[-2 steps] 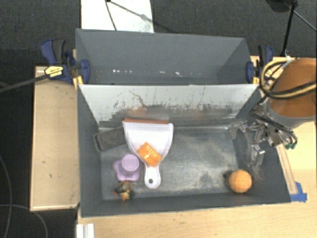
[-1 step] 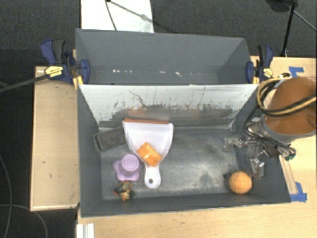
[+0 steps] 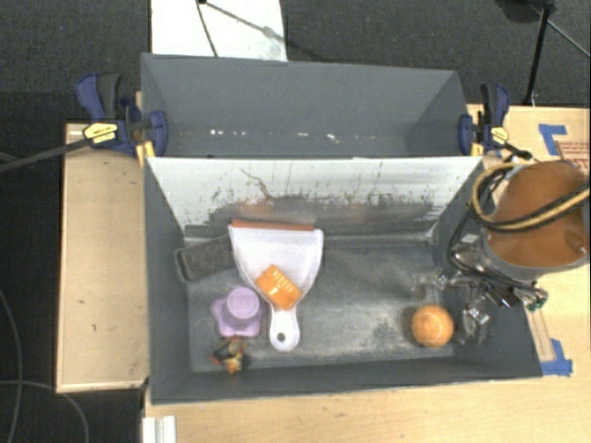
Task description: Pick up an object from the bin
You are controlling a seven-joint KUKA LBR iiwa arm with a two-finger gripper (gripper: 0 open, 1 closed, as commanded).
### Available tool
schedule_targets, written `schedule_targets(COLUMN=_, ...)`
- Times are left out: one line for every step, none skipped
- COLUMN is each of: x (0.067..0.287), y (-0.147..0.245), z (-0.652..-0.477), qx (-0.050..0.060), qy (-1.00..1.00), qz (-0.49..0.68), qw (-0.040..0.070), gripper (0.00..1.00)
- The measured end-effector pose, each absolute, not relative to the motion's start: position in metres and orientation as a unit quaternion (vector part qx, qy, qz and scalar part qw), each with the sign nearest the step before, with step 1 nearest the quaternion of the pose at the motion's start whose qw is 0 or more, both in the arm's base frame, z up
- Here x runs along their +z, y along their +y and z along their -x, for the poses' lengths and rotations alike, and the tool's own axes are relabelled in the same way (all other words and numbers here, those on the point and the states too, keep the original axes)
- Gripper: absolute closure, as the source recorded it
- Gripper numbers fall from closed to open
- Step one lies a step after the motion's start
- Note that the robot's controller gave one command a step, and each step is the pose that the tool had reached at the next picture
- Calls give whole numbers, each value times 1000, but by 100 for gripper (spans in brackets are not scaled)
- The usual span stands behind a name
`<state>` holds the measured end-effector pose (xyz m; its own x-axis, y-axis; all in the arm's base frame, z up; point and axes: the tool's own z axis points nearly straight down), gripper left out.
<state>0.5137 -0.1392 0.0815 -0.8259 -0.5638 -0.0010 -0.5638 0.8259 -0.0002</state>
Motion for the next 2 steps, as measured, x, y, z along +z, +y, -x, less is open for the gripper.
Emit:
schedule_targets(x=74, y=-131, z=-500, qx=4, qy=893, qz=449, qw=2, gripper=0)
schedule_targets(x=70, y=-127, z=-512, qx=5, qy=868, qz=497, qw=2, gripper=100)
